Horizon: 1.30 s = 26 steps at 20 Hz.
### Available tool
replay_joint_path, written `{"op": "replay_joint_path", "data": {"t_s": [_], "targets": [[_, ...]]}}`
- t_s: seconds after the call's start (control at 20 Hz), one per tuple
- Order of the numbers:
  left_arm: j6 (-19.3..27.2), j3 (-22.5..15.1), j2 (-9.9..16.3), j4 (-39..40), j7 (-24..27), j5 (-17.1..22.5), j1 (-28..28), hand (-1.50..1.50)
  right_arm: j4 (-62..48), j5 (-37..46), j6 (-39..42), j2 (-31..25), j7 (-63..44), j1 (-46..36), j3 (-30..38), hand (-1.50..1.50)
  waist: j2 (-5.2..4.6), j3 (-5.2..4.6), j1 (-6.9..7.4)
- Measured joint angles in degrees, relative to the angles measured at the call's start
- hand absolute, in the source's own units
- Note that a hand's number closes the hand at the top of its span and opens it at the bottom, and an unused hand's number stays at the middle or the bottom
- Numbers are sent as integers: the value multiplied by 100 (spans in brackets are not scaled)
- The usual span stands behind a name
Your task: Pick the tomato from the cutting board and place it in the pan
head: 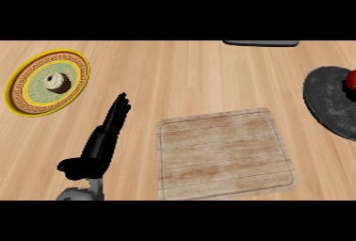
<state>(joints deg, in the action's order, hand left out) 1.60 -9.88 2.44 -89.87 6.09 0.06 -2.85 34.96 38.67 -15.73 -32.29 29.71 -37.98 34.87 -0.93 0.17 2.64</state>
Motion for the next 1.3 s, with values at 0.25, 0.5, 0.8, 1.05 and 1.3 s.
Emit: {"op": "replay_joint_path", "data": {"t_s": [0.25,0.5,0.8,1.05,1.3], "targets": [[-68,-48,-23,63,29,2,-99,0,-954,639,629,-289,-496,-188,-541,-150,-72,3,154],[-41,-63,-49,83,24,-39,-118,0,-1695,675,1398,-331,-499,-633,-640,-150,-68,12,162],[14,-60,-83,77,57,-62,-76,0,-1990,162,1486,-320,147,-853,-151,-150,-59,20,105],[73,-39,-92,38,-18,-83,-119,0,-2200,-406,1821,-563,482,-915,399,-150,-52,21,60],[-29,33,-4,37,82,-6,40,0,-2467,-836,2755,-1027,679,-738,769,-150,-28,15,-8]]}}
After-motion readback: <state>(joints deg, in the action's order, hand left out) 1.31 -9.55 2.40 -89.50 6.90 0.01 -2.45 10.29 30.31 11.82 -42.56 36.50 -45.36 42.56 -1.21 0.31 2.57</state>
